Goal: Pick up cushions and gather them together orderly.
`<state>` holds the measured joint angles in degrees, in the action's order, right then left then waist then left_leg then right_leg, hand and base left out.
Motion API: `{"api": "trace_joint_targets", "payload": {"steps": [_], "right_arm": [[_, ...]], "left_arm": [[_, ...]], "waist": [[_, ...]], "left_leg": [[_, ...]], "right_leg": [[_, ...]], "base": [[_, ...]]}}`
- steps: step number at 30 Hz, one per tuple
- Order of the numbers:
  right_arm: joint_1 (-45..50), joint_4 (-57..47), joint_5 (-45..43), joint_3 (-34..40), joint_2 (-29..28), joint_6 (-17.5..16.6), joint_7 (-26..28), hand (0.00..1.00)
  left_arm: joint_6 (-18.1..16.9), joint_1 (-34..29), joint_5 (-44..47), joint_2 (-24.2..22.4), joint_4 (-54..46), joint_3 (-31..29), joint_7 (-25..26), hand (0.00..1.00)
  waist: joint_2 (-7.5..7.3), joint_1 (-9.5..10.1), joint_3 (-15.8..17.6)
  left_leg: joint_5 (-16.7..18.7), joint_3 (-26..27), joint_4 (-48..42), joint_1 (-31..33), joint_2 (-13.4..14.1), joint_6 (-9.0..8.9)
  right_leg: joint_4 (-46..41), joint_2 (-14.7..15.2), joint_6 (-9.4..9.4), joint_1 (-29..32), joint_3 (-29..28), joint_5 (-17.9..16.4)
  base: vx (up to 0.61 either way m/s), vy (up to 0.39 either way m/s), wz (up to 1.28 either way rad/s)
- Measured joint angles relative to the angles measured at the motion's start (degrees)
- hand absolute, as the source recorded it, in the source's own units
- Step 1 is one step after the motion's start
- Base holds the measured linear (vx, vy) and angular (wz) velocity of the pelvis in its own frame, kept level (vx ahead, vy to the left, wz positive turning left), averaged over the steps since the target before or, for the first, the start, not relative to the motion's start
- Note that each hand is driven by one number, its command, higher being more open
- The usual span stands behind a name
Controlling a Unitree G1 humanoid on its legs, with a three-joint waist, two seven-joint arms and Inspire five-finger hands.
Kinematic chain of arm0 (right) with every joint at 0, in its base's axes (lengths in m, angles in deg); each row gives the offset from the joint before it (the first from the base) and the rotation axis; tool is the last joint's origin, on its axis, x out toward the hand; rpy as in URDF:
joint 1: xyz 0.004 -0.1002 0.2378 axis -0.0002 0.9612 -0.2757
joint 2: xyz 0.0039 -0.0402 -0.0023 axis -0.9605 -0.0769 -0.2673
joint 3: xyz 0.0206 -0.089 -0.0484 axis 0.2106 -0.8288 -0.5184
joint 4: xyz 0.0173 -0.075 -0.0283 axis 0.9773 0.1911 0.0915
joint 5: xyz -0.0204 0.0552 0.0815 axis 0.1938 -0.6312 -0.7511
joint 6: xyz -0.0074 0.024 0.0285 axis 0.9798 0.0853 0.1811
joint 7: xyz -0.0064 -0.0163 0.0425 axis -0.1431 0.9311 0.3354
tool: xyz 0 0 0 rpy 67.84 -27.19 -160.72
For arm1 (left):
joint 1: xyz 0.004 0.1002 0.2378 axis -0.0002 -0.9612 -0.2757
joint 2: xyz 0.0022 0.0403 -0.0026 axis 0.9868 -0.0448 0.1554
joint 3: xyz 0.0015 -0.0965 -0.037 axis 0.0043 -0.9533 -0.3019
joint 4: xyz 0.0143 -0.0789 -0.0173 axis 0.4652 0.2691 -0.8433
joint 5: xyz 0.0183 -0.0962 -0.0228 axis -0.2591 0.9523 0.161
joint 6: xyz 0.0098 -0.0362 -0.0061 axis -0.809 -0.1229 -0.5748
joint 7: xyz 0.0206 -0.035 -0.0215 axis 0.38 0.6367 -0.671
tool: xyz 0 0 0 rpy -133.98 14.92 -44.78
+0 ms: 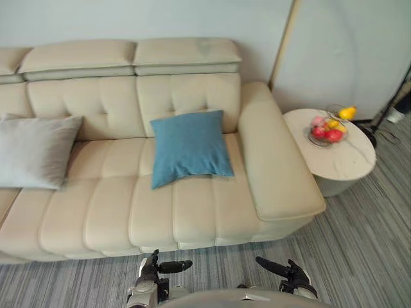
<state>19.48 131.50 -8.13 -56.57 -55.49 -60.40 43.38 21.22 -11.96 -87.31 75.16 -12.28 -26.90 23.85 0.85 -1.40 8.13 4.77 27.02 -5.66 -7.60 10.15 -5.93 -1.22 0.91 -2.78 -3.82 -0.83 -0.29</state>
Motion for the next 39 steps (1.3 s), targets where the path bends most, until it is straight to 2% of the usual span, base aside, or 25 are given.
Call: {"api": "trace_joint_targets", "payload": {"steps": [4,5,6,7,8,9,11,12,14,16,17,18,19,20,21,23,25,26,29,30,32,35,36,38,39], "right_arm": [[-0.65,0.17,0.11,-1.62,0.70,0.09,0.07,1.00],[-1.69,0.48,0.16,-3.30,0.80,0.20,0.07,1.00],[-2.18,0.53,0.17,-3.79,0.76,0.29,0.09,1.00],[-3.19,0.49,0.10,-4.77,0.86,0.40,0.14,1.00],[-3.57,0.56,0.09,-5.02,0.86,0.63,0.18,1.00],[-3.72,0.58,0.09,-5.16,1.05,0.62,0.17,1.00],[-4.41,0.94,0.44,-5.88,1.64,0.67,0.04,1.00],[-5.08,1.39,0.70,-6.29,2.04,0.68,-0.04,1.00],[-5.29,0.75,0.56,-6.15,2.67,0.42,0.00,1.00],[-5.22,0.62,0.63,-7.61,3.03,0.37,0.00,1.00],[-5.06,0.60,0.66,-7.98,3.02,0.32,0.01,1.00],[-4.96,0.81,1.12,-7.97,3.40,0.21,-0.04,1.00],[-4.99,0.85,1.15,-7.83,3.62,0.24,-0.09,1.00],[-4.97,1.73,1.29,-7.89,3.98,0.21,-0.42,1.00],[-4.93,2.22,1.38,-7.95,4.30,0.25,-0.46,1.00],[-4.83,4.56,1.38,-7.38,4.99,0.65,-0.81,1.00],[-3.76,4.77,1.38,-7.13,5.29,1.30,-1.40,1.00],[-3.69,4.78,1.38,-7.07,5.30,1.36,-1.41,1.00],[-3.58,4.88,1.37,-6.73,5.26,1.56,-1.52,1.00],[-3.46,4.90,1.37,-6.72,5.29,1.56,-1.63,1.00],[-2.47,4.53,1.37,-6.71,5.18,1.44,-1.66,1.00],[-1.28,3.34,1.38,-5.54,4.28,1.29,-1.67,1.00],[-1.14,3.23,1.38,-4.82,3.76,1.31,-1.64,1.00],[-0.50,3.09,1.37,-4.48,2.99,1.33,-1.56,1.00],[-0.35,3.07,1.37,-4.47,2.65,1.34,-1.53,1.00]], "left_arm": [[0.09,-0.30,-0.08,-0.38,0.01,-2.07,0.05,1.00],[0.07,-0.23,-0.08,-0.27,-0.05,-2.01,0.07,1.00],[0.07,-0.26,-0.06,-0.02,-0.07,-2.01,0.09,1.00],[0.47,-0.25,-0.05,0.21,-0.02,-1.75,0.13,1.00],[0.49,-0.35,-0.03,0.41,-0.03,-1.43,0.16,1.00],[0.53,-0.24,-0.03,0.43,-0.02,-1.38,0.22,1.00],[0.45,0.33,-0.03,0.47,-0.03,-1.46,0.33,1.00],[0.46,0.47,-0.03,0.41,0.12,-1.50,0.48,1.00],[0.50,0.81,-0.09,-0.58,0.65,-1.38,0.52,1.00],[0.44,1.88,-0.12,-0.73,1.01,-1.21,0.33,1.00],[0.40,1.93,-0.21,-0.72,1.01,-1.06,0.17,1.00],[0.39,1.83,-0.22,-0.87,1.07,-0.13,-0.17,1.00],[0.40,1.83,-0.21,-0.87,1.14,0.79,-0.41,1.00],[-0.08,2.02,-0.25,-0.78,0.95,1.01,-0.40,1.00],[-0.17,2.06,-0.18,-0.72,0.85,1.00,-0.41,1.00],[-0.93,1.92,-0.10,-0.81,-0.55,1.06,-0.36,1.00],[-1.31,2.09,0.00,-1.10,-1.29,1.16,-0.39,1.00],[-1.33,2.16,-0.01,-1.15,-1.35,1.14,-0.38,1.00],[-1.05,2.36,0.00,-0.99,-1.53,0.68,-0.28,1.00],[-0.92,2.24,0.02,-0.95,-1.48,0.71,-0.27,1.00],[-0.80,2.11,0.81,-0.77,-1.08,0.69,-0.26,1.00],[-0.81,1.79,1.12,-0.64,-1.03,0.33,-0.33,1.00],[-0.80,1.84,1.12,-0.37,-1.04,0.33,-0.38,1.00],[-0.74,1.70,1.10,0.17,-0.88,0.33,-0.38,1.00],[-0.69,1.52,1.09,0.45,-0.42,0.34,-0.36,1.00]], "waist": [[0.30,-0.25,0.04],[0.75,-0.27,0.34],[0.63,-0.24,0.35],[1.01,-0.91,0.89],[1.19,-1.03,0.99],[1.41,-1.44,1.06],[1.50,-1.50,1.26],[1.92,-1.27,1.78],[3.11,-1.57,2.21],[2.65,-1.88,2.35],[2.50,-1.89,2.26],[2.84,-1.88,2.20],[3.40,-1.92,2.63],[3.33,-2.08,2.87],[3.14,-2.09,2.99],[2.15,-1.96,3.68],[1.67,-1.94,3.93],[1.72,-1.94,3.98],[1.97,-1.33,4.54],[2.20,-1.01,4.70],[2.19,-0.35,4.74],[1.65,-0.37,4.61],[1.36,-0.38,4.50],[0.05,-0.30,4.20],[-0.75,-0.13,3.96]], "left_leg": [[0.06,10.58,0.29,-2.78,0.90,-0.09],[0.09,14.39,0.26,-2.81,1.79,-0.11],[0.09,15.60,0.21,-2.83,1.94,-0.11],[0.11,19.49,0.15,-3.34,2.22,-0.14],[0.15,21.38,-0.06,-4.03,2.22,-0.19],[0.16,22.08,-0.35,-4.11,2.46,-0.18],[0.19,24.02,-0.87,-4.67,2.95,-0.25],[0.50,26.18,-0.88,-6.63,2.85,-0.73],[0.47,27.76,-1.86,-8.21,3.31,-0.68],[1.12,27.47,-12.77,-7.08,7.25,-0.09],[1.82,26.91,-20.77,-5.49,10.93,1.30],[5.13,24.95,-33.13,-2.28,15.98,3.08],[7.81,22.27,-40.46,0.04,18.14,3.58],[10.37,15.86,-43.67,3.79,17.38,2.78],[11.17,12.93,-43.62,5.21,16.13,2.39],[12.62,5.36,-40.08,8.39,11.49,1.18],[12.96,-2.30,-30.64,12.82,5.84,0.65],[12.93,-3.26,-29.42,13.28,5.12,0.60],[11.86,-17.85,-17.16,16.08,-2.60,-0.95],[10.91,-21.21,-14.89,16.11,-3.84,-0.26],[7.93,-22.23,-13.27,14.99,-4.58,1.82],[2.73,-19.70,-8.72,11.46,-4.59,2.48],[1.08,-18.34,-6.57,9.82,-4.80,2.13],[0.34,-16.00,-3.35,7.50,-5.22,2.58],[0.28,-13.94,-2.35,5.89,-5.20,2.66]], "right_leg": [[0.15,-2.60,0.11,4.07,-9.97,2.97],[-0.04,-3.30,1.25,7.01,-5.36,3.95],[-0.40,-2.60,2.98,8.06,-2.28,3.36],[-5.59,1.48,6.14,11.12,14.84,0.67],[-9.29,5.23,6.05,12.08,26.60,-0.26],[-10.95,6.74,6.95,12.30,32.50,-1.24],[-16.03,8.92,10.27,13.51,46.24,-4.76],[-18.25,8.89,10.87,13.99,46.73,-6.58],[-19.50,7.57,11.16,14.47,43.15,-7.99],[-20.64,6.75,9.36,14.98,39.46,-10.43],[-20.17,5.72,9.21,14.76,37.93,-10.83],[-19.03,3.29,9.26,14.37,35.60,-10.88],[-18.37,1.44,9.65,13.09,33.72,-11.10],[-17.23,-0.15,9.95,11.26,31.94,-11.16],[-16.85,-0.54,9.96,10.49,31.25,-11.18],[-15.33,-1.58,9.96,7.36,28.68,-11.15],[-13.86,-2.56,9.62,5.78,24.11,-10.93],[-13.61,-2.68,9.46,5.64,23.61,-10.83],[-11.71,-4.45,9.09,4.71,16.31,-9.51],[-11.22,-5.21,9.57,4.17,14.12,-8.98],[-10.65,-6.50,9.66,2.62,10.34,-8.89],[-10.35,-6.94,9.33,1.74,6.69,-9.07],[-10.34,-6.77,8.93,1.75,5.37,-9.25],[-10.51,-6.38,7.35,1.80,3.72,-9.65],[-11.83,-6.01,5.75,2.03,3.14,-10.53]], "base": [[0.03,-0.014,-1.48],[-0.05,-0.083,-1.83],[-0.05,-0.094,-1.76],[0.03,-0.038,-1.60],[0.09,-0.002,-1.60],[0.18,-0.031,-1.16],[0.23,-0.148,-1.16],[0.20,-0.159,-1.38],[0.13,-0.145,-1.16],[0.09,-0.235,-0.89],[0.08,-0.330,-0.94],[0.09,-0.287,-1.13],[0.09,-0.265,-1.22],[0.09,-0.160,-0.85],[0.08,-0.101,-0.70],[0.05,-0.040,-0.65],[0.02,0.004,-0.92],[0.03,0.012,-1.02],[0.10,0.010,-1.23],[0.12,0.025,-1.25],[0.22,0.059,-1.13],[0.25,0.075,-0.77],[0.26,0.089,-0.59],[0.24,0.097,-0.58],[0.15,0.087,-0.61]]}}
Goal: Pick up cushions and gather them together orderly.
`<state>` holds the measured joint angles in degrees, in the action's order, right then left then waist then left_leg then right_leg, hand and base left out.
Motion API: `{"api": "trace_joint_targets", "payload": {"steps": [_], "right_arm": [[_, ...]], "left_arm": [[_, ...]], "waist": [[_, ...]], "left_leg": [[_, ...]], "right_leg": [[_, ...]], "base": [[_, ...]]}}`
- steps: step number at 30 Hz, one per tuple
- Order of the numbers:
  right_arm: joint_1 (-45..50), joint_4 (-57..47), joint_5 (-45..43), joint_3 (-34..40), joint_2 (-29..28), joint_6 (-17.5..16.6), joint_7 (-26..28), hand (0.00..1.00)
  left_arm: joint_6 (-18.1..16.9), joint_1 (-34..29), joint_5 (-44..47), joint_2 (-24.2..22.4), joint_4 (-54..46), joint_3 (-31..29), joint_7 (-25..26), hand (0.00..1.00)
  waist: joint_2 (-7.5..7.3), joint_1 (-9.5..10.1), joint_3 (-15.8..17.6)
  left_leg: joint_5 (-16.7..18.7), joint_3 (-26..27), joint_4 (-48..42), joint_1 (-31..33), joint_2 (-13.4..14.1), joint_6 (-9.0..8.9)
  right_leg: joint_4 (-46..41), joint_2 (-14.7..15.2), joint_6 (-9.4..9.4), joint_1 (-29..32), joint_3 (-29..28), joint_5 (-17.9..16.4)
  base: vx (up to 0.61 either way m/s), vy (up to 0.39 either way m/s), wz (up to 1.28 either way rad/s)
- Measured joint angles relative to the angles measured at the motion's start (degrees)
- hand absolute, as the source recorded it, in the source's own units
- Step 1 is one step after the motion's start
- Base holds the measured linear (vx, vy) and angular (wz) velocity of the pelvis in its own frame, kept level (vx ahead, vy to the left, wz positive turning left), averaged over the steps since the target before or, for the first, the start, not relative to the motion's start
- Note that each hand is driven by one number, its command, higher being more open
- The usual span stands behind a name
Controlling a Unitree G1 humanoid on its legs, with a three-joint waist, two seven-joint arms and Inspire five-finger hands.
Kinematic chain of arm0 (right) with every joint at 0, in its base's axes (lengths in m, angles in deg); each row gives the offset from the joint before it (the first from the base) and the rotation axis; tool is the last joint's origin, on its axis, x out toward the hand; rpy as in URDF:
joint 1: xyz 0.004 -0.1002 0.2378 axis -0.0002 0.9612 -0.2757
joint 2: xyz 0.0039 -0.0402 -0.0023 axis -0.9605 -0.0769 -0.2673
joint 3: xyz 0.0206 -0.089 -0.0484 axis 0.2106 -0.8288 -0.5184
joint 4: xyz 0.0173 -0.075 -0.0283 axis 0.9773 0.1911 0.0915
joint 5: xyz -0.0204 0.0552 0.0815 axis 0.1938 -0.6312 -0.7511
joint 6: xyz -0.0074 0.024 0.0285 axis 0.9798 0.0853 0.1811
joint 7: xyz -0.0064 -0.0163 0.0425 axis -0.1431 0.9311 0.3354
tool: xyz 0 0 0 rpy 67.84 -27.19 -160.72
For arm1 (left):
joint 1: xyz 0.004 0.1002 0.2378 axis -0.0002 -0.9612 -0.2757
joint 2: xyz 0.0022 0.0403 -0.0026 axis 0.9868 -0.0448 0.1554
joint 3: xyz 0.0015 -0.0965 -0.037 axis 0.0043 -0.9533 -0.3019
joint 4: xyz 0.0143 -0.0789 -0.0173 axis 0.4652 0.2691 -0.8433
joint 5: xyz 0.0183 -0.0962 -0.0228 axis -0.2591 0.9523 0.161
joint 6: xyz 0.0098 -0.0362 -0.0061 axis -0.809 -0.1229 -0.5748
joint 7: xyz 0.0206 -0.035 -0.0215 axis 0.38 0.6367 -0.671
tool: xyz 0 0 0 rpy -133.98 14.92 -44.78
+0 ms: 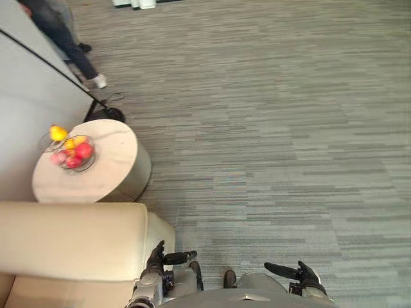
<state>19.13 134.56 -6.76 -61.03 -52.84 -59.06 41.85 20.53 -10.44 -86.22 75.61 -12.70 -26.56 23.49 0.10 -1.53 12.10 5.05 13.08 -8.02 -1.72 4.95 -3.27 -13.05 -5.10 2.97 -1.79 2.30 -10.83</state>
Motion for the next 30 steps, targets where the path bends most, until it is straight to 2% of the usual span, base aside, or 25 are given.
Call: {"api": "trace_joint_targets", "payload": {"steps": [1,2,3,4,5,6,7,8,9,11,13,14,15,16,17,18,19,21,23,24,26,27,29,30], "right_arm": [[-0.02,-0.04,0.00,-0.01,0.01,-0.04,0.04,1.00],[-0.15,-0.27,0.01,-0.06,0.09,-0.06,0.26,1.00],[-0.22,-0.36,0.01,-0.09,0.11,-0.07,0.35,1.00],[-0.55,-0.40,0.01,-0.26,0.01,-0.08,0.53,1.00],[-1.19,-0.30,0.01,-0.30,-0.23,-0.08,0.55,1.00],[-1.50,-0.23,0.01,-0.30,-0.31,-0.09,0.55,1.00],[-2.84,-0.02,0.01,-0.47,-0.42,-0.12,0.53,1.00],[-3.67,-0.09,0.01,-0.73,-0.23,-0.32,0.51,1.00],[-3.66,-0.08,0.01,-0.71,-0.08,-0.50,0.51,1.00],[-3.43,0.31,-0.18,-0.11,0.61,-0.10,0.41,1.00],[-3.65,0.55,-0.21,-0.18,0.61,-0.19,0.38,1.00],[-3.55,0.69,-0.30,-0.62,0.08,-0.33,0.34,1.00],[-3.50,0.59,-0.35,-1.07,-0.39,-0.41,0.29,1.00],[-3.58,0.52,-0.36,-1.43,-0.28,-0.57,0.17,1.00],[-3.78,0.53,-0.51,-1.59,-0.09,-0.69,0.08,1.00],[-4.20,0.56,-1.27,-1.58,-0.10,-0.68,-0.10,1.00],[-4.14,0.64,-1.29,-1.56,-0.15,-0.67,-0.19,1.00],[-3.68,0.53,-1.35,-1.48,-0.72,-0.54,-0.72,1.00],[-3.69,0.47,-1.36,-1.48,-0.90,-0.55,-0.94,1.00],[-3.68,0.46,-1.35,-1.51,-1.14,-0.55,-1.01,1.00],[-3.43,0.02,-1.35,-1.36,-1.74,-0.46,-0.97,1.00],[-3.32,-0.15,-1.35,-1.17,-1.92,-0.46,-0.98,1.00],[-2.41,-0.59,-1.30,-0.01,-3.11,-0.33,-0.95,1.00],[-2.17,-0.83,-1.27,-0.01,-3.21,-0.34,-0.82,1.00]], "left_arm": [[0.12,-0.02,0.07,0.27,0.45,-0.05,0.05,1.00],[0.12,0.01,0.09,0.21,0.39,0.01,0.36,1.00],[0.12,0.04,0.10,0.26,0.40,0.04,0.38,1.00],[0.08,-0.04,0.09,0.64,0.41,0.31,0.46,1.00],[0.06,-0.07,0.12,1.07,0.39,0.48,0.47,1.00],[0.06,-0.12,0.15,1.09,0.40,0.46,0.51,1.00],[0.10,0.01,0.52,1.19,0.53,0.27,0.48,1.00],[0.14,0.40,0.58,0.97,1.03,0.29,0.33,1.00],[0.24,0.56,0.57,0.56,1.15,0.38,0.30,1.00],[0.29,0.58,0.57,-0.31,1.18,0.78,0.10,1.00],[0.50,0.54,0.57,-0.17,1.20,0.72,0.05,1.00],[0.62,0.74,1.24,0.13,0.94,-0.69,0.03,1.00],[0.59,0.64,1.59,0.21,0.25,-2.52,0.04,1.00],[0.57,0.66,2.26,0.10,-0.19,-2.70,0.20,1.00],[0.54,0.70,2.52,-0.36,-0.72,-2.83,0.30,1.00],[0.15,0.87,2.64,-0.82,-0.83,-2.69,0.16,1.00],[-0.06,0.94,2.65,-0.87,-0.84,-2.41,0.13,1.00],[-0.19,1.41,2.64,-1.31,-1.87,-2.50,0.10,1.00],[-0.27,1.74,2.67,-1.62,-2.00,-2.91,0.11,1.00],[-0.30,1.74,2.81,-1.87,-2.48,-3.59,0.13,1.00],[-0.16,1.61,2.80,-2.00,-2.58,-4.09,0.34,1.00],[-0.14,1.63,2.80,-1.94,-2.58,-4.09,0.33,1.00],[0.03,1.89,2.54,-1.34,-2.57,-4.05,0.17,1.00],[0.10,1.88,2.50,-1.26,-2.54,-3.99,0.18,1.00]], "waist": [[-0.27,0.06,-0.17],[-0.43,0.42,-0.20],[-0.50,0.57,-0.16],[-0.75,0.98,-0.28],[-1.49,1.05,-0.64],[-1.74,1.15,-0.82],[-2.22,1.38,-1.02],[-1.09,1.17,-0.54],[-0.47,1.04,-0.47],[0.56,1.19,-0.69],[1.25,1.21,-0.82],[1.22,1.54,-0.50],[1.40,2.14,-0.26],[1.80,2.65,0.02],[2.38,3.38,0.54],[2.69,3.67,1.18],[2.76,3.67,1.22],[2.54,4.07,1.73],[2.40,4.24,1.99],[2.35,4.33,2.00],[2.04,4.53,1.85],[1.90,4.46,1.73],[0.01,4.69,1.00],[-0.21,4.98,0.86]], "left_leg": [[-0.02,1.91,0.39,-1.22,0.38,0.05],[-0.04,4.11,0.82,-2.73,0.52,0.12],[-0.01,4.78,0.86,-3.20,0.43,0.15],[0.02,7.03,0.78,-4.04,0.19,0.19],[0.10,9.16,0.66,-4.48,0.13,0.28],[0.10,10.11,0.65,-4.50,0.09,0.27],[0.29,11.60,0.53,-4.85,0.00,0.18],[0.66,12.45,0.58,-5.24,0.40,-0.26],[0.88,12.78,0.65,-5.31,0.64,-0.57],[1.77,12.90,-0.66,-5.27,2.12,-1.55],[3.46,13.02,-6.95,-3.28,4.57,-2.40],[5.69,12.97,-20.21,1.17,8.99,-1.73],[7.74,12.07,-30.80,4.64,12.30,0.58],[9.24,10.45,-34.32,5.83,12.92,0.88],[11.00,6.99,-37.05,7.60,12.46,0.53],[12.33,3.63,-35.72,9.42,10.42,0.00],[12.60,2.55,-34.36,10.17,9.51,-0.06],[12.72,-2.81,-26.42,13.68,4.40,-0.08],[10.55,-6.56,-19.30,15.24,1.50,-0.50],[7.22,-8.38,-14.90,15.89,0.40,-0.56],[1.05,-9.10,-12.48,14.68,-0.51,0.59],[0.39,-9.02,-12.67,14.67,-0.63,0.93],[2.96,-5.34,-13.48,13.50,-0.66,1.37],[3.72,-3.87,-13.11,12.49,-0.29,1.36]], "right_leg": [[-2.81,0.50,-3.28,0.86,0.44,-1.52],[-7.02,3.39,-3.95,2.18,6.36,-4.43],[-8.01,4.81,-4.02,2.57,8.99,-4.74],[-10.04,9.85,-4.35,3.52,18.20,-5.45],[-11.96,13.14,-3.55,4.40,28.50,-6.28],[-12.64,14.24,-2.81,4.78,32.61,-6.72],[-12.94,15.55,-2.03,4.88,39.31,-7.20],[-12.12,14.79,-1.85,4.46,40.24,-7.08],[-11.51,14.07,-1.70,4.29,39.67,-7.01],[-7.50,10.92,0.56,3.20,37.04,-6.31],[-3.63,8.39,1.88,1.89,35.82,-5.54],[0.98,5.06,3.20,-0.53,33.76,-4.29],[3.01,2.80,3.79,-2.36,30.79,-3.70],[3.42,1.91,3.98,-3.13,29.26,-3.56],[3.97,0.84,4.13,-4.42,26.79,-3.20],[4.26,0.31,4.17,-5.64,23.90,-3.06],[4.28,0.31,4.17,-6.01,23.06,-3.06],[4.46,0.75,4.09,-7.06,18.14,-3.10],[4.76,1.01,3.67,-7.24,15.13,-3.26],[4.95,1.02,3.15,-7.52,12.70,-3.49],[6.13,1.03,2.13,-8.66,7.77,-3.63],[6.36,1.15,1.90,-8.74,6.97,-3.70],[4.38,3.10,-0.34,-7.58,4.79,-4.92],[1.37,3.65,-1.67,-6.20,4.56,-5.68]], "base": [[0.15,0.111,-0.83],[0.08,0.073,-0.67],[0.07,0.123,-0.78],[0.07,0.080,-0.78],[0.09,0.057,-0.84],[0.12,-0.079,-0.95],[0.13,-0.116,-0.95],[0.12,-0.108,-0.87],[0.08,-0.078,-0.55],[0.07,-0.111,-0.30],[0.03,-0.152,-0.30],[0.00,-0.177,-0.71],[0.02,-0.151,-0.90],[0.07,-0.062,-1.18],[0.10,0.024,-1.34],[0.09,0.035,-1.25],[0.11,0.025,-1.09],[0.11,0.020,-1.09],[0.09,0.047,-1.03],[0.22,0.081,-1.13],[0.33,0.079,-1.13],[0.36,0.079,-0.83],[0.35,0.077,-0.80],[0.35,0.068,-1.04]]}}
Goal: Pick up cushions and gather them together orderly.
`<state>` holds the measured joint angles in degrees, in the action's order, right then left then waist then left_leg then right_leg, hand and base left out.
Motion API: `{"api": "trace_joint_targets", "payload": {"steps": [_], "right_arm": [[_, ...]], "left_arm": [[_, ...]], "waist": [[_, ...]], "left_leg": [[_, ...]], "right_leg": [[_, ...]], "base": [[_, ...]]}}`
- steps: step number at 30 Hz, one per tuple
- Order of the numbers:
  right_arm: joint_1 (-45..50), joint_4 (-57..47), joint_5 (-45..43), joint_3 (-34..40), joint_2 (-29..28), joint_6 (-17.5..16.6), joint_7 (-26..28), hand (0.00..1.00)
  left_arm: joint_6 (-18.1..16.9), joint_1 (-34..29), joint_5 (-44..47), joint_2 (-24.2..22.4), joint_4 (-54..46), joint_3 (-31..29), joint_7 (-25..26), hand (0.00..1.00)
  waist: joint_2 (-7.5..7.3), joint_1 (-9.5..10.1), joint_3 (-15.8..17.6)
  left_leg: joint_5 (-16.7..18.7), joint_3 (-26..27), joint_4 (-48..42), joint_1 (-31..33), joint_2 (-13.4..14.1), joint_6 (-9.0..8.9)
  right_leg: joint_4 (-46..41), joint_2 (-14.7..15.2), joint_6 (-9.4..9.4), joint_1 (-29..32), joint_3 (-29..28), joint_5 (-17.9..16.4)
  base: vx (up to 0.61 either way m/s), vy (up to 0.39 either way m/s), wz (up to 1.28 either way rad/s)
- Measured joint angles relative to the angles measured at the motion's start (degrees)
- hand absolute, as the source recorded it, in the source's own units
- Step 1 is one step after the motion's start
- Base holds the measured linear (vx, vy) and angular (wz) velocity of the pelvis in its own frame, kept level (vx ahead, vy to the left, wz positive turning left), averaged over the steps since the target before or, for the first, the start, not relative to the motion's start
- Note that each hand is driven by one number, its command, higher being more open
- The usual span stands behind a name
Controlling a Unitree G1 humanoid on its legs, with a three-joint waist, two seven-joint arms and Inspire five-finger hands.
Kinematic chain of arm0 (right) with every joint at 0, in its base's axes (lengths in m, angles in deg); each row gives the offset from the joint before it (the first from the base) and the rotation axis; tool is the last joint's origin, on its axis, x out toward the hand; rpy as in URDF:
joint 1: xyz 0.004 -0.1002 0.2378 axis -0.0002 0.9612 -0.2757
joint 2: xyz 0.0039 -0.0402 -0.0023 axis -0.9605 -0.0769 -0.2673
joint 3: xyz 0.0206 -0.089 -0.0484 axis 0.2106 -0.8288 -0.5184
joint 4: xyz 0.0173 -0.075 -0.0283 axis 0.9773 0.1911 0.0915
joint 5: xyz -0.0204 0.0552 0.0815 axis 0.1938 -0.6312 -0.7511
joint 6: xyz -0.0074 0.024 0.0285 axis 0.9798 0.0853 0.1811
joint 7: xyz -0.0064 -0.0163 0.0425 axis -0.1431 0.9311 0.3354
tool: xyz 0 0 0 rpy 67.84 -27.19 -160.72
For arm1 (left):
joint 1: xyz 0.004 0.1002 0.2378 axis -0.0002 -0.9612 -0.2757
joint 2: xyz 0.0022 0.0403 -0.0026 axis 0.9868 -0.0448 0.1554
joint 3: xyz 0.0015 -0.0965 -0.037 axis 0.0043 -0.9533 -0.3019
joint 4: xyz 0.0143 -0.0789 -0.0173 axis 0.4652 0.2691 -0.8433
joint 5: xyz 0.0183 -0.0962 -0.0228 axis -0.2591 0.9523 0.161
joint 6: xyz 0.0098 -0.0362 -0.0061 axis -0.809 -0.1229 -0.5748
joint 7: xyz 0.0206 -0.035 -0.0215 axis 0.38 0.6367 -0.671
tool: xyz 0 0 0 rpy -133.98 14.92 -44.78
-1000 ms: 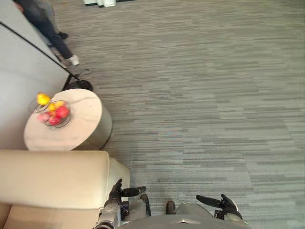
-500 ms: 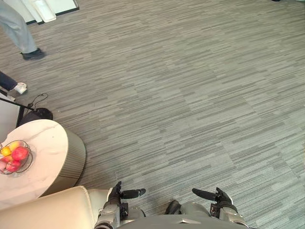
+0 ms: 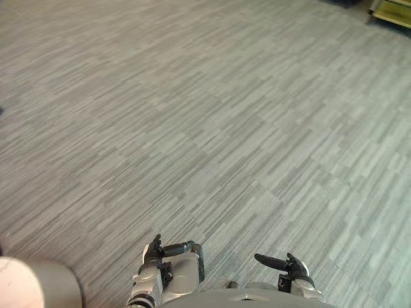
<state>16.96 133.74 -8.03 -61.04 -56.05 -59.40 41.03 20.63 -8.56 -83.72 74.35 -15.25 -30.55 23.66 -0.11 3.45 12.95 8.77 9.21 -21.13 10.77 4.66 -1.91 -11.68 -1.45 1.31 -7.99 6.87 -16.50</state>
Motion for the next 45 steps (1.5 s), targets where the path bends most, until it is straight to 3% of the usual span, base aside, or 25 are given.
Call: {"api": "trace_joint_targets", "payload": {"steps": [2,3,5,8,9,10,11,15,17,18,20,22,24,26,27,28,30,31,32,35,37,39,40,43,45], "right_arm": [[-0.03,-0.60,0.00,0.08,0.53,-0.03,0.29,1.00],[-0.08,-0.95,-0.02,0.08,0.60,-0.14,0.42,1.00],[-0.65,-2.12,0.02,-0.19,0.81,-0.78,1.22,1.00],[-2.14,-1.74,0.29,-0.72,1.41,-1.03,1.26,1.00],[-2.50,-1.66,0.28,-0.73,1.42,-1.01,1.23,1.00],[-2.86,-1.57,0.25,-1.19,1.43,-1.01,1.15,1.00],[-3.35,-0.70,0.10,-1.45,1.97,-0.93,1.19,1.00],[-4.57,0.95,-0.01,-0.15,4.00,-0.76,1.16,1.00],[-4.16,1.59,0.02,0.66,3.85,-0.85,1.02,1.00],[-3.04,1.74,0.02,0.66,3.81,-0.88,0.96,1.00],[-1.99,1.62,0.02,0.52,3.86,-0.86,0.62,1.00],[-1.37,1.59,-0.01,0.45,3.69,-0.89,0.15,1.00],[-1.31,1.98,-0.04,0.66,3.58,-0.78,-0.02,1.00],[-1.59,1.96,-0.03,1.15,2.71,-0.66,-0.02,1.00],[-1.59,1.96,-0.03,1.15,2.71,-0.66,-0.02,1.00],[-1.69,1.94,-0.03,1.19,2.04,-0.64,-0.06,1.00],[-1.62,1.95,-0.03,1.02,1.55,-0.64,-0.07,1.00],[-1.84,1.94,-0.03,0.95,1.13,-0.66,-0.07,1.00],[-2.42,2.00,-0.02,0.58,0.29,-0.63,0.05,1.00],[-3.08,1.98,0.02,-0.20,-0.73,-0.74,0.12,1.00],[-1.27,2.30,0.05,-0.53,1.03,-0.89,0.15,1.00],[-1.65,2.32,0.07,-1.67,0.98,-0.79,0.34,1.00],[-1.94,2.32,0.07,-1.74,1.27,-0.72,0.42,1.00],[-2.37,1.56,0.01,-1.40,1.53,-0.87,1.11,1.00],[-3.33,0.24,0.02,-1.79,1.66,-1.43,1.39,1.00]], "left_arm": [[0.14,-0.05,-0.11,0.43,1.05,1.15,0.03,1.00],[0.34,-0.03,-0.12,0.87,1.40,2.03,0.04,1.00],[0.72,0.00,-0.38,2.11,2.79,5.46,0.04,1.00],[0.58,0.06,-0.37,2.56,2.84,6.19,0.27,1.00],[0.58,-0.10,-0.37,2.74,2.88,6.20,0.28,1.00],[0.62,-0.54,-0.34,3.14,2.92,6.30,0.29,1.00],[1.00,-0.17,-0.23,2.93,3.51,6.37,0.42,1.00],[0.72,0.47,-1.24,0.79,3.52,7.33,-0.02,1.00],[0.61,0.60,-2.06,0.49,3.41,7.27,-0.28,1.00],[0.46,0.49,-2.50,0.63,2.32,6.83,-0.27,1.00],[0.23,0.13,-2.52,0.71,0.06,5.79,-0.09,1.00],[-0.43,0.12,-2.48,0.79,-1.38,5.23,-0.05,1.00],[-0.78,0.15,-2.45,0.52,-2.62,4.63,0.02,1.00],[-0.41,-0.18,-1.64,0.24,-2.81,3.30,-0.06,1.00],[-0.41,-0.18,-1.64,0.24,-2.81,3.30,-0.06,1.00],[-0.42,-0.11,-1.40,0.20,-2.86,2.20,-0.04,1.00],[-0.46,0.14,-0.87,0.14,-2.87,2.11,0.16,1.00],[-0.51,0.15,-0.89,0.37,-2.71,2.18,0.25,1.00],[-0.40,0.45,-0.89,1.04,-2.66,2.22,0.00,1.00],[-0.47,1.43,-0.40,2.48,-3.10,0.38,-0.33,1.00],[-0.38,-0.11,-0.51,2.86,-2.54,2.73,-0.08,1.00],[-0.07,0.10,-0.50,5.09,-1.33,4.25,-0.06,1.00],[0.08,0.15,-0.46,5.31,-0.58,4.60,0.08,1.00],[0.71,-0.55,-0.43,5.02,-0.35,5.06,0.51,1.00],[0.73,-0.62,-0.39,4.55,-0.32,5.19,0.82,1.00]], "waist": [[0.01,0.38,0.04],[-0.12,0.35,0.02],[0.19,-1.18,0.06],[0.73,-1.19,0.13],[0.71,-1.20,0.18],[-0.16,-1.35,0.12],[0.68,-1.35,0.43],[2.95,-1.83,0.12],[3.14,-2.52,0.15],[3.56,-2.32,0.19],[3.93,-1.61,0.36],[3.06,-1.32,0.61],[2.81,-0.55,0.57],[2.05,-0.23,1.02],[2.05,-0.23,1.02],[1.48,0.34,1.32],[1.31,2.26,1.33],[0.94,2.56,1.23],[-1.27,1.89,1.44],[-2.76,2.31,1.80],[-1.18,1.95,-0.26],[-4.39,0.92,-0.61],[-4.43,0.58,-0.52],[-2.82,-0.03,0.46],[-1.61,-0.95,1.18]], "left_leg": [[1.99,4.44,1.68,-5.30,1.01,0.56],[2.32,5.20,2.09,-6.76,0.94,0.63],[3.29,7.73,3.81,-12.56,1.26,1.05],[3.29,11.36,7.27,-17.52,4.22,1.00],[3.30,12.10,7.86,-18.19,4.77,0.86],[3.27,14.20,9.58,-19.97,5.11,-0.39],[3.23,14.71,11.23,-21.80,6.29,-2.11],[1.29,12.42,10.78,-21.27,7.75,-3.21],[1.27,10.31,-0.92,-17.06,11.33,-3.26],[1.30,7.06,-18.12,-10.92,15.19,-3.04],[2.62,6.72,-33.70,-5.21,17.97,-2.28],[3.87,8.37,-36.06,0.67,16.70,-1.83],[4.71,10.86,-27.29,5.04,14.13,-1.57],[2.92,11.59,-7.14,7.11,8.29,-1.86],[2.92,11.59,-7.14,7.11,8.29,-1.86],[-2.44,11.50,6.78,6.98,4.69,-1.86],[-9.77,10.30,11.32,6.19,2.96,-1.10],[-14.76,10.27,12.68,4.98,2.19,1.50],[-15.48,10.10,12.74,3.56,0.44,2.43],[-7.48,10.61,-6.29,9.77,3.31,5.62],[-2.40,10.65,-5.60,7.23,3.75,5.24],[2.90,11.28,-5.63,3.26,1.24,3.57],[4.28,11.09,-5.52,1.12,1.29,3.26],[5.82,10.92,-0.97,-7.21,1.83,1.71],[4.93,10.40,2.13,-11.85,3.83,0.09]], "right_leg": [[-20.84,3.52,-6.61,7.80,3.13,-1.42],[-27.00,5.31,-8.19,9.98,5.13,-0.72],[-40.78,14.57,-5.42,14.86,17.77,-2.16],[-33.14,17.06,-2.40,19.69,25.89,-3.86],[-30.16,16.93,-2.44,21.00,26.46,-3.48],[-18.14,15.59,-2.70,23.91,25.77,2.55],[-16.00,12.86,2.79,23.43,25.11,7.99],[-15.66,8.64,4.43,24.04,23.12,4.30],[-12.32,6.56,3.97,20.59,24.25,3.60],[-8.17,3.76,3.92,15.77,24.85,3.83],[-4.22,1.35,3.76,9.80,25.37,3.67],[-0.24,0.73,2.75,5.13,25.81,3.38],[2.42,0.70,2.24,2.70,25.66,3.81],[4.93,1.53,1.06,-0.19,25.24,3.64],[4.93,1.53,1.06,-0.19,25.24,3.64],[6.22,2.28,-0.26,-1.95,24.46,3.18],[7.76,2.46,-2.14,-4.10,21.96,2.59],[8.42,2.84,-2.99,-5.24,20.63,2.46],[9.08,5.07,-4.33,-6.31,19.26,2.97],[3.34,5.91,-7.79,-7.06,16.27,5.61],[-16.77,8.88,-9.30,-1.63,15.96,4.62],[-43.57,19.02,-9.49,8.53,16.75,7.37],[-49.08,21.43,-7.01,11.45,18.35,5.83],[-47.92,22.21,-2.64,18.17,19.82,2.42],[-29.92,15.96,-2.73,23.70,17.31,1.07]], "base": [[0.34,0.085,-1.04],[0.33,0.101,-0.84],[0.34,0.082,-0.61],[0.35,-0.068,-0.58],[0.41,-0.243,-0.60],[0.43,-0.291,-0.68],[0.42,-0.304,-0.76],[0.27,-0.253,-0.43],[0.26,-0.322,0.11],[0.25,-0.272,0.15],[0.25,-0.208,0.11],[0.28,-0.188,0.15],[0.30,-0.105,-0.01],[0.30,-0.015,-0.09],[0.28,0.023,-0.16],[0.40,0.054,-0.34],[0.48,0.057,-0.59],[0.46,0.030,-0.39],[0.55,0.033,-0.16],[0.44,0.064,0.05],[0.42,0.212,-0.16],[0.42,0.109,-0.08],[0.51,0.028,-0.04],[0.41,-0.050,-0.12],[0.49,-0.232,0.19]]}}
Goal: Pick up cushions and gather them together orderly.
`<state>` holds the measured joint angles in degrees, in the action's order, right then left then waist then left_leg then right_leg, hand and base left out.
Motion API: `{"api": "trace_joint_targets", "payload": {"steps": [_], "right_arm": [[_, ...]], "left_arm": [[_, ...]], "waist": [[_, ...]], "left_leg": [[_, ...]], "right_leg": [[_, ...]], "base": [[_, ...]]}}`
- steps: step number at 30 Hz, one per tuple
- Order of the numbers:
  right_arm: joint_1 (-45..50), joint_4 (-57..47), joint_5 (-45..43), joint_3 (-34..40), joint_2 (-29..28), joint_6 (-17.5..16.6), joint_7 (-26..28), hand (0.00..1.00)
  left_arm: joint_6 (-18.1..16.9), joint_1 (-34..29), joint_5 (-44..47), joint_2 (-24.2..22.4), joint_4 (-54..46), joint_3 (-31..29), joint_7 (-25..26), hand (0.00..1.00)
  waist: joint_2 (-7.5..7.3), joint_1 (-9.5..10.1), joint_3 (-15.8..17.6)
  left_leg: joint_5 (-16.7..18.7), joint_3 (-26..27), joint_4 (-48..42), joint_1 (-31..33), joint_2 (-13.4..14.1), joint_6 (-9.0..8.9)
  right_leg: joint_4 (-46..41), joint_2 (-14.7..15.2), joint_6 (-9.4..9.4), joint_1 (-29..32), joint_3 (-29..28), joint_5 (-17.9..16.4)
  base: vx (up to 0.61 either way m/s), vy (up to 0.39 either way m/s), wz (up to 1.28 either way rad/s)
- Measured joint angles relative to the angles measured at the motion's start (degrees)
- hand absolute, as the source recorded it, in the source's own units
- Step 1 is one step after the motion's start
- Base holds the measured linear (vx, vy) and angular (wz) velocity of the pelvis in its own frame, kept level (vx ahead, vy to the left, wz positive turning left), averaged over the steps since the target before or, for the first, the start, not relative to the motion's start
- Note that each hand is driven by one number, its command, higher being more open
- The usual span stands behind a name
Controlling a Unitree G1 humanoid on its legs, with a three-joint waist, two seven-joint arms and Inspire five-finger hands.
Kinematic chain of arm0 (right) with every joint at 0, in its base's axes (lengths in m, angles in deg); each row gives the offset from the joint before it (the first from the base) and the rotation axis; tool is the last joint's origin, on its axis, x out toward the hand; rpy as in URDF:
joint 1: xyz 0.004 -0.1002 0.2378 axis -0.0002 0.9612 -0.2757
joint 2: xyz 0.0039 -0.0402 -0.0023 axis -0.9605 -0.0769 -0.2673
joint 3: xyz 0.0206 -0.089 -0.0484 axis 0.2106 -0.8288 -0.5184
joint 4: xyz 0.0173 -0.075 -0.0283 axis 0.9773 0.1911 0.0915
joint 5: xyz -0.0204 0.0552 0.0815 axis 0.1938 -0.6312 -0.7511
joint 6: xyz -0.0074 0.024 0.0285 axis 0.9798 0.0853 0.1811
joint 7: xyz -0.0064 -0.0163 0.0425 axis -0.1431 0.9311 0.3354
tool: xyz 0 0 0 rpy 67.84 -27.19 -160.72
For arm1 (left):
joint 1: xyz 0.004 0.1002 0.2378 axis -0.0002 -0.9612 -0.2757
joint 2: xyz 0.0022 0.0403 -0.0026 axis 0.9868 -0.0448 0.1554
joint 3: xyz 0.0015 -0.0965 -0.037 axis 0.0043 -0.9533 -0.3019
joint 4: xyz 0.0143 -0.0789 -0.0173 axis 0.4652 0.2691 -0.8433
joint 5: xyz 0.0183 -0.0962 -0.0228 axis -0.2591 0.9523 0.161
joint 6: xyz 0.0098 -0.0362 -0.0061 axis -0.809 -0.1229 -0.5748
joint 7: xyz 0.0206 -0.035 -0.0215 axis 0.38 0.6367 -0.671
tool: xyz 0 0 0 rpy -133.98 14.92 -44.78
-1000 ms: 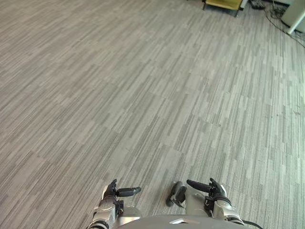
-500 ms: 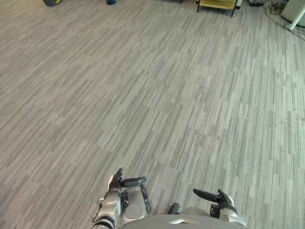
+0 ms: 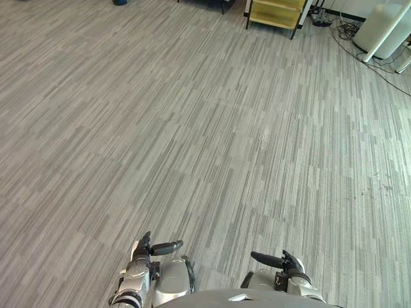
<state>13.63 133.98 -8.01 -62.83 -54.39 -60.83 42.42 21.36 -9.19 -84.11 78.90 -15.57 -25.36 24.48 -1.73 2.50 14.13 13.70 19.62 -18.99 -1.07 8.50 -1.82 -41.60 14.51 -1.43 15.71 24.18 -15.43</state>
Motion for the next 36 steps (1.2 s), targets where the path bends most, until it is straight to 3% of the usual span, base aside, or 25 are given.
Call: {"api": "trace_joint_targets", "payload": {"steps": [1,2,3,4,6,8,9,10,11,13,16,17,18,20,21,22,23,25,29,30,31,32,33,35,36], "right_arm": [[-0.04,-0.42,0.00,-0.08,0.02,-0.12,0.01,1.00],[0.14,-0.77,-0.18,0.06,0.29,-0.10,0.08,1.00],[0.03,-0.53,-0.09,0.13,0.46,-0.01,0.03,1.00],[-0.39,0.22,0.07,0.71,1.98,-0.09,-0.22,1.00],[-0.27,0.72,0.08,2.29,2.78,0.08,-0.26,1.00],[2.89,-0.08,0.07,3.75,1.23,0.09,-0.26,1.00],[3.66,-1.00,-0.55,4.53,0.62,0.26,0.11,1.00],[4.63,-2.26,-0.11,4.12,1.45,0.08,-0.21,1.00],[4.84,-2.38,-0.13,4.00,1.68,-0.01,-0.46,1.00],[4.89,-2.27,-0.23,3.96,0.76,0.11,-0.87,1.00],[4.16,-2.09,-0.30,3.96,-0.27,0.12,-1.21,1.00],[3.40,-2.07,-0.32,3.96,-1.04,0.12,-1.31,1.00],[3.29,-2.04,-0.32,3.96,-1.38,0.13,-1.32,1.00],[3.34,-2.17,-0.28,3.87,-2.14,0.01,-1.25,1.00],[3.82,-1.84,-0.30,3.83,-1.94,-0.02,-1.40,1.00],[3.72,-1.61,-0.30,3.82,-2.28,-0.01,-1.44,1.00],[3.27,-1.54,-0.29,3.71,-3.53,-0.04,-1.46,1.00],[3.48,-1.50,-0.24,3.80,-4.82,0.06,-1.47,1.00],[3.27,-1.12,-0.02,3.75,-4.54,-0.17,-1.01,1.00],[3.12,-1.05,-0.01,3.27,-4.23,0.02,-0.51,1.00],[3.06,-1.03,-0.01,2.64,-3.69,0.03,-0.29,1.00],[3.13,-0.84,0.02,1.58,-2.72,0.04,-0.09,1.00],[3.05,-0.87,-0.11,1.43,-2.38,0.02,0.03,1.00],[2.48,-1.12,-0.01,0.49,-1.61,-0.14,-0.10,1.00],[1.99,-1.12,-0.05,0.38,-1.36,-0.16,-0.09,1.00]], "left_arm": [[0.00,0.03,0.00,-0.19,0.01,0.19,0.12,1.00],[0.00,-0.13,-0.04,0.19,0.23,1.42,0.14,1.00],[0.00,-0.15,-0.02,-0.14,0.52,1.60,0.14,1.00],[-0.05,0.05,-0.06,-1.99,1.06,3.04,-0.48,1.00],[-0.39,0.06,-0.77,-2.52,1.01,4.04,-1.24,1.00],[-0.62,-0.58,-1.95,-2.19,0.31,3.49,-1.14,1.00],[-0.71,-0.57,-2.25,-2.43,0.02,2.70,-1.05,1.00],[-0.78,-1.05,-2.19,-3.44,-1.57,0.28,-1.02,1.00],[-0.94,-1.29,-2.22,-3.64,-2.79,-0.12,-0.94,1.00],[-1.04,-1.08,-2.17,-3.33,-4.08,-0.20,-0.94,1.00],[-1.06,-0.45,-2.08,-3.53,-4.78,-0.24,-1.02,1.00],[-1.04,0.13,-2.07,-3.53,-4.75,-0.39,-1.02,1.00],[-1.01,0.35,-2.09,-3.49,-4.72,-0.45,-1.03,1.00],[-0.99,0.72,-2.07,-3.53,-4.64,-0.51,-0.97,1.00],[-1.12,0.57,-2.00,-3.71,-4.50,-0.41,-0.95,1.00],[-1.10,0.64,-1.96,-3.62,-4.42,-0.44,-0.92,1.00],[-1.06,1.19,-2.01,-2.61,-4.33,-0.44,-0.88,1.00],[-1.02,1.39,-1.94,-1.62,-4.54,-0.65,-1.20,1.00],[-1.00,0.89,-1.80,-1.32,-3.98,-0.54,-0.98,1.00],[-0.97,0.84,-1.61,-1.13,-3.28,-0.13,-0.98,1.00],[-0.96,0.81,-1.61,-1.13,-2.74,0.02,-0.96,1.00],[-0.68,0.51,-1.54,-1.21,-2.16,0.97,-0.89,1.00],[-0.66,0.13,-1.60,-0.66,-2.17,1.85,-0.82,1.00],[-0.66,-0.21,-1.60,-0.09,-1.73,2.15,-0.58,1.00],[-0.67,-0.19,-1.60,-0.10,-1.19,2.15,-0.52,1.00]], "waist": [[-0.01,-0.10,0.03],[-0.59,-0.84,-0.05],[-0.13,-1.09,-0.11],[1.75,-0.41,-0.32],[2.39,-0.95,-0.16],[0.78,-1.10,-1.19],[1.48,-1.24,-0.88],[3.30,-0.80,-0.75],[3.87,-0.19,-0.62],[2.98,0.39,-0.14],[2.36,0.66,0.18],[1.77,0.82,0.64],[1.57,0.89,0.84],[1.19,1.30,1.07],[1.41,2.59,0.80],[1.34,2.96,0.60],[-1.29,2.79,0.39],[-3.45,2.79,-0.24],[-2.71,3.18,-1.31],[-2.90,3.11,-1.44],[-2.77,2.94,-1.41],[-2.16,2.27,-1.18],[-1.71,1.95,-0.93],[-1.61,1.14,-0.86],[-1.46,0.81,-0.78]], "left_leg": [[-0.16,-0.35,0.79,-1.03,0.32,-0.29],[0.04,-2.29,1.67,-2.62,0.36,-2.31],[0.39,-3.02,1.96,-2.89,0.77,-2.97],[0.24,-5.21,4.72,-3.66,0.89,-3.30],[-3.45,-6.11,5.92,-4.36,0.06,-1.95],[-2.74,-6.98,-4.56,-1.85,2.26,-3.14],[-2.26,-7.82,-11.86,0.79,4.58,-2.80],[-2.80,-9.21,-27.06,7.61,9.96,-1.64],[-1.27,-9.42,-33.24,10.72,12.22,-1.90],[1.25,-8.86,-33.63,15.16,10.56,-2.46],[1.68,-9.43,-18.58,18.26,5.73,-2.74],[0.00,-10.20,-9.28,18.63,3.13,-2.90],[-1.04,-10.57,-6.26,18.67,2.30,-2.95],[-8.32,-11.07,5.41,18.84,-0.35,-2.47],[-18.75,-11.36,9.59,17.37,-0.94,-1.68],[-22.11,-11.33,9.69,16.88,-0.96,-0.73],[-20.98,-10.85,9.13,16.97,-2.51,-0.15],[-16.45,-10.54,2.93,18.94,-3.43,0.83],[-6.48,-8.69,-6.01,17.80,-2.64,1.19],[-3.92,-7.36,-6.27,15.62,-2.97,1.50],[-2.68,-7.00,-6.15,14.17,-3.07,1.78],[-0.68,-6.75,-5.36,10.97,-2.91,2.24],[0.31,-6.74,-4.69,8.76,-2.67,2.12],[0.53,-6.63,-1.65,4.45,-1.91,1.41],[0.39,-6.62,0.00,2.68,-1.45,1.15]], "right_leg": [[7.30,-2.14,-1.07,1.48,-2.23,1.36],[16.75,-4.91,1.43,1.11,-5.59,10.77],[17.20,-5.49,2.16,-0.09,-5.12,10.44],[15.63,-6.50,3.29,-0.74,-4.77,9.68],[10.59,-6.55,4.77,-0.72,-5.58,8.31],[14.28,-6.89,3.64,-3.87,-4.02,3.94],[15.44,-8.12,3.83,-6.40,-2.65,1.99],[18.21,-11.68,4.77,-9.95,-1.76,1.39],[19.85,-13.32,5.12,-12.11,-1.49,1.06],[24.02,-13.94,5.13,-17.10,-1.11,0.84],[28.06,-13.78,4.81,-21.13,-1.41,1.04],[29.02,-13.13,4.79,-22.46,-1.95,1.04],[29.25,-12.89,4.79,-22.86,-2.12,1.04],[29.65,-12.13,3.87,-24.69,-2.74,0.84],[30.30,-12.26,1.03,-27.02,-4.85,-0.36],[30.92,-12.11,0.30,-28.01,-5.68,-0.79],[31.20,-10.16,-0.86,-27.80,-6.14,-0.47],[30.37,-8.55,-3.11,-28.03,-7.83,0.91],[14.72,-5.90,-4.27,-23.84,-11.35,1.61],[2.08,-2.53,-7.37,-18.51,-11.32,5.27],[-3.93,-0.64,-7.54,-16.02,-10.56,9.60],[-12.91,2.42,-5.04,-12.51,-8.40,12.53],[-16.63,3.75,-2.07,-9.99,-6.58,8.09],[-13.93,3.10,-1.26,-4.77,-3.04,1.78],[-8.91,1.68,-1.02,-2.19,-2.33,0.69]], "base": [[0.53,-0.354,0.54],[0.48,-0.307,0.55],[0.48,-0.257,0.56],[0.40,-0.155,0.46],[0.30,-0.135,0.55],[0.23,-0.260,0.69],[0.26,-0.311,0.47],[0.29,-0.275,0.26],[0.31,-0.187,0.04],[0.38,-0.174,0.06],[0.34,-0.068,-0.05],[0.36,0.023,-0.15],[0.36,0.087,-0.21],[0.39,0.135,-0.32],[0.51,0.171,-0.48],[0.52,0.142,-0.41],[0.41,0.088,-0.04],[0.37,0.069,0.09],[0.35,0.126,-0.28],[0.34,0.126,-0.35],[0.35,0.100,-0.35],[0.36,0.065,-0.22],[0.43,0.044,-0.18],[0.39,-0.039,0.01],[0.28,-0.087,0.09]]}}
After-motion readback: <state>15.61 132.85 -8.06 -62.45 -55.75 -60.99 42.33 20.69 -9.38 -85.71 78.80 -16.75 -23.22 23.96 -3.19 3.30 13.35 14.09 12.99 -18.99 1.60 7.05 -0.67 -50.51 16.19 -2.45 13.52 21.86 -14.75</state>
